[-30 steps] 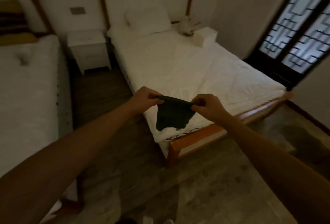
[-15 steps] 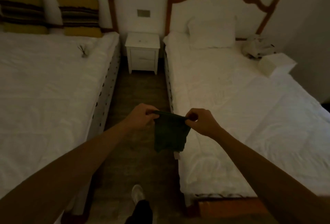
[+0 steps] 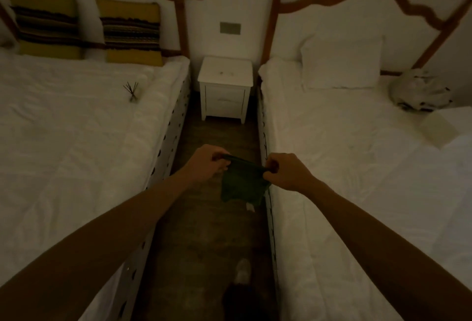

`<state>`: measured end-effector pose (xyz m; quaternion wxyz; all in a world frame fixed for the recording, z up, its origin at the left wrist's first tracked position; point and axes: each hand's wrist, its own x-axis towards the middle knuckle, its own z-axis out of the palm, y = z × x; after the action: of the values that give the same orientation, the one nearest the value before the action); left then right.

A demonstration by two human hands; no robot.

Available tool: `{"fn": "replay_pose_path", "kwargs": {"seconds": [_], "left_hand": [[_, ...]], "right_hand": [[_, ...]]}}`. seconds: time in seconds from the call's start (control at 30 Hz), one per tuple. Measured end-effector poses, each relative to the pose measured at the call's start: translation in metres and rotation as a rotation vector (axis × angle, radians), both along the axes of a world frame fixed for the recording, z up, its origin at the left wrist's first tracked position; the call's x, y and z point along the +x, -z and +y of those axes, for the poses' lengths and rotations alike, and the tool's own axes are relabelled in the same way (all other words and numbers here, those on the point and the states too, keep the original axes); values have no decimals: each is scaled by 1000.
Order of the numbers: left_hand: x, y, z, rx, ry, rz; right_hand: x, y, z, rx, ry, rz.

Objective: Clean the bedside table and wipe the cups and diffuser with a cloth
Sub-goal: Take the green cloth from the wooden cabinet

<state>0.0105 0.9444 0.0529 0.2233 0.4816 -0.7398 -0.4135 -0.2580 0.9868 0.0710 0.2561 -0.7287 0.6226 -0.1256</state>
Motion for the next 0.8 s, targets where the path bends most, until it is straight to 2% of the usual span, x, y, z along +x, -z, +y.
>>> {"fn": "replay_pose_path", "kwargs": {"seconds": [0.2,0.33,0.5,0.8], "left_hand": [[-4,11,-147,-34,-31,-60],[-15,18,-237,27,-23,-108],[-25,13,-349,-19,-127,-124],[-12,41,-537,37,-279,-121]], "right_hand": [[-6,23,-153,34,-58,-31],[-20,37,-252,65,-78,-58],[-29,36,-384,46,-91,-52],[-9,52,-577,-10,-151,-29]]}}
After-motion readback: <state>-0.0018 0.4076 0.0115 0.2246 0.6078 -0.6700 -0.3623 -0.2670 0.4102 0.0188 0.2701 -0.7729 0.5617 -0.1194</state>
